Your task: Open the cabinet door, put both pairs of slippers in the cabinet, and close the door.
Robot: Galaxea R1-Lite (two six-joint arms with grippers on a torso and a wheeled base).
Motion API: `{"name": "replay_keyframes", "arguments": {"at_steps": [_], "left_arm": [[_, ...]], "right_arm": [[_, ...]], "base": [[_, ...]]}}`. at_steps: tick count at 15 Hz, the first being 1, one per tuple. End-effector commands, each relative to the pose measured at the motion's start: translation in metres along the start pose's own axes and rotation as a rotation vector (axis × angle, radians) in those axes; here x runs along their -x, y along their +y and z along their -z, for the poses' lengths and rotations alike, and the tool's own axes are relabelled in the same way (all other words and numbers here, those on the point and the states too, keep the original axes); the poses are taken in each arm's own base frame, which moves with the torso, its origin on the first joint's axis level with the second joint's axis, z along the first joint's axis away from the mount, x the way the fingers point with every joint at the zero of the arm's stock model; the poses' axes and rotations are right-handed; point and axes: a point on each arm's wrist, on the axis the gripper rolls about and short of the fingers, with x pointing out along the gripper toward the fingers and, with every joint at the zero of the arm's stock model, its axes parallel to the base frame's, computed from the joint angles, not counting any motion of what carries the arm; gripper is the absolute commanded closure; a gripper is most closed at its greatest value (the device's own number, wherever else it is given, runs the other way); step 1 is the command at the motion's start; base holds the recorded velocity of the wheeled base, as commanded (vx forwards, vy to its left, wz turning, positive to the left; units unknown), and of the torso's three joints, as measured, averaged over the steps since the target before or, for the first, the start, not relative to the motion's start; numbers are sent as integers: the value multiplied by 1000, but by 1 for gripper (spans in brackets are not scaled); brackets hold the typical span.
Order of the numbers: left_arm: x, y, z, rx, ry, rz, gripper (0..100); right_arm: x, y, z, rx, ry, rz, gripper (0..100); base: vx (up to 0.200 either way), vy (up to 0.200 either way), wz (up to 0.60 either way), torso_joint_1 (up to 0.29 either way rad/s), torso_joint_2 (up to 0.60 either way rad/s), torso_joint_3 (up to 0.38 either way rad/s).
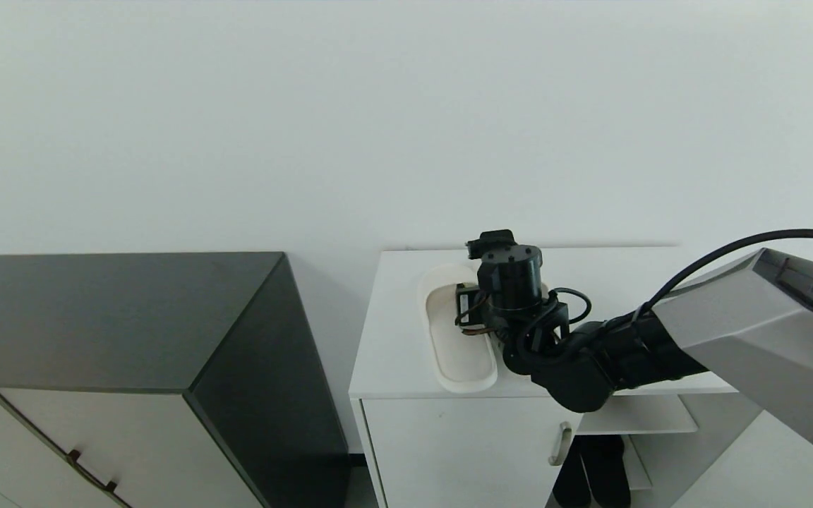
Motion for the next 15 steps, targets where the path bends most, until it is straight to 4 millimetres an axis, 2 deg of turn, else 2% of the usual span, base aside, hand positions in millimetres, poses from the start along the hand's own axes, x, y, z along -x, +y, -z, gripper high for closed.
{"name": "replay_keyframes", "arguments": {"at_steps": [1, 4, 8, 9, 13, 14, 15], "left_arm": [[0, 0, 0, 0, 1, -1, 100], [0, 0, 0, 1, 1, -1, 100], [0, 0, 0, 1, 1, 1, 100], [0, 0, 0, 1, 1, -1, 100], [0, 0, 0, 1, 1, -2, 100], [0, 0, 0, 1, 1, -2, 100], [0, 0, 0, 1, 1, -1, 100]], "right_arm": [[0, 1, 1, 1, 0, -1, 100], [7, 2, -6, -6, -13, -9, 100], [42, 2, -21, 0, -21, -49, 100], [60, -1, -24, 4, -19, -70, 100], [104, -22, -22, 28, 14, -109, 100], [118, -32, -15, 43, 46, -152, 100], [122, -36, -11, 54, 62, -177, 100]], "base": [[0, 0, 0, 0, 0, 0], [0, 0, 0, 0, 0, 0], [0, 0, 0, 0, 0, 0], [0, 0, 0, 0, 0, 0], [0, 0, 0, 0, 0, 0], [0, 0, 0, 0, 0, 0], [0, 0, 0, 0, 0, 0]]}}
